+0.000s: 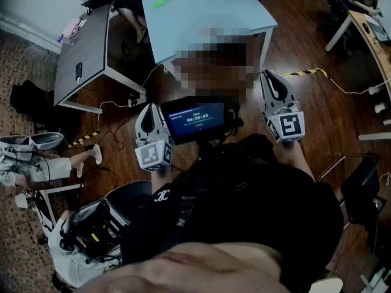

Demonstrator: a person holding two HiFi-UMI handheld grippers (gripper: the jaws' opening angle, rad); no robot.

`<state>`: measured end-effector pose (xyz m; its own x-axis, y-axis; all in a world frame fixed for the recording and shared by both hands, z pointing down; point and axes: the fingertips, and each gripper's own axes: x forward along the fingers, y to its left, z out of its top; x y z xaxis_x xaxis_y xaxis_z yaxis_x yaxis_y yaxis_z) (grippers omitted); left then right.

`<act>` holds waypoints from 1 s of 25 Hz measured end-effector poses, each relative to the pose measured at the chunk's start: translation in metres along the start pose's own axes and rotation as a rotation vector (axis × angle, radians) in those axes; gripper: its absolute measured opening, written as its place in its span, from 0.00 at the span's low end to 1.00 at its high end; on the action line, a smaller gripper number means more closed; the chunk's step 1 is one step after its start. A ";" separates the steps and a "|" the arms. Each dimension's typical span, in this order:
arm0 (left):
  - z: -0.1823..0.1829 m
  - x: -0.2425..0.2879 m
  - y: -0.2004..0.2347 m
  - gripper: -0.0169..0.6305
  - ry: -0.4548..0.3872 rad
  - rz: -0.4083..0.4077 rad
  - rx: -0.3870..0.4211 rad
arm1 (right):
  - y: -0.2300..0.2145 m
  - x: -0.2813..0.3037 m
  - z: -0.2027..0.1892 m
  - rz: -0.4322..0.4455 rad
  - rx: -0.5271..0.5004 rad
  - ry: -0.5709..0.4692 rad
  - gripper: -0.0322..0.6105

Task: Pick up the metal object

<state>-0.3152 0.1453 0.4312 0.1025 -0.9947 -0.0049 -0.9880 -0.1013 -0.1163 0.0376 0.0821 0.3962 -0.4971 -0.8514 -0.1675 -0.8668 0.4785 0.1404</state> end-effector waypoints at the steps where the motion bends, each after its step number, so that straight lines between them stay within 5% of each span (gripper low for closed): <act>1: 0.001 0.001 -0.001 0.04 -0.006 0.000 0.008 | 0.001 0.000 -0.003 0.007 -0.013 0.008 0.06; 6: -0.004 0.007 -0.004 0.04 -0.004 0.003 0.021 | -0.005 0.004 -0.018 0.014 -0.029 0.035 0.06; 13: -0.023 0.070 0.008 0.04 0.047 -0.003 0.049 | -0.026 0.083 -0.044 0.049 -0.011 0.022 0.06; 19: -0.025 0.172 0.019 0.04 0.057 0.026 0.044 | -0.074 0.173 -0.073 0.069 -0.009 0.015 0.06; 25: 0.023 0.308 -0.032 0.04 0.004 -0.013 0.039 | -0.152 0.247 -0.105 0.132 -0.005 0.091 0.06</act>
<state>-0.2492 -0.1573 0.4109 0.1148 -0.9934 0.0008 -0.9813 -0.1135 -0.1552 0.0505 -0.2234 0.4360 -0.6006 -0.7974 -0.0585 -0.7941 0.5864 0.1601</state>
